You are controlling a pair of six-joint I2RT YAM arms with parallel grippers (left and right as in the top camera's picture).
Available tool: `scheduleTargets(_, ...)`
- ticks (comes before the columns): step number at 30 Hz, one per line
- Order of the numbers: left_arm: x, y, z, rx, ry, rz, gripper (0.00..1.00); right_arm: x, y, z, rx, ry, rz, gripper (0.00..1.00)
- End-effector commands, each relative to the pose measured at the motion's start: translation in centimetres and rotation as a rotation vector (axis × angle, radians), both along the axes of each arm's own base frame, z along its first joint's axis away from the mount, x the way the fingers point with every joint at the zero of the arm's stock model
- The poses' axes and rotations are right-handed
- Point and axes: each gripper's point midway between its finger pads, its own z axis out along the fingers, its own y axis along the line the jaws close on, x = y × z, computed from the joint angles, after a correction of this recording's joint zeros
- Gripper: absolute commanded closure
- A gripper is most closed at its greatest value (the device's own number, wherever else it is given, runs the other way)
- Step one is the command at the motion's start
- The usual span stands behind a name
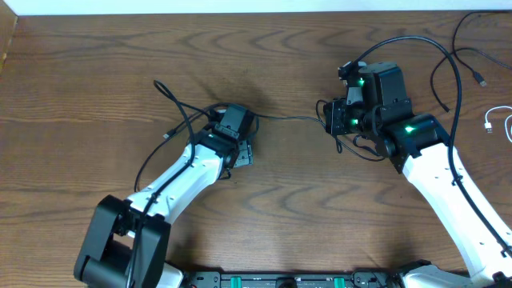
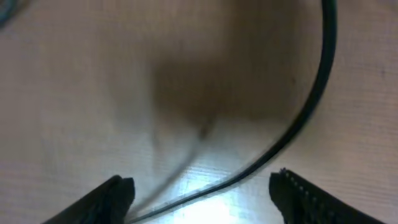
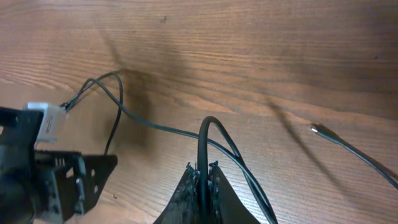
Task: Untangle cables
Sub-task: 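Grasp the remaining black cable with the right gripper beside the left gripper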
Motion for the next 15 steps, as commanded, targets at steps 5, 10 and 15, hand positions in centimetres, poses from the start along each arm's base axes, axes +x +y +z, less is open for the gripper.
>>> scheduleTargets(5, 0.3, 0.7, -1.8, 0.043, 0.008, 0.043, 0.45, -0.1, -0.3, -0.2, -0.016, 0.006, 0.001, 0.95)
scheduleTargets(10, 0.3, 0.7, -2.0, 0.041, 0.01, 0.058, 0.92, -0.3, -0.3, -0.4, -0.02, 0.017, 0.002, 0.95)
scheduleTargets(15, 1.0, 0.4, 0.7, 0.012, -0.043, 0.06, 0.92, -0.6, -0.4, -0.6, -0.025, 0.03, 0.002, 0.95)
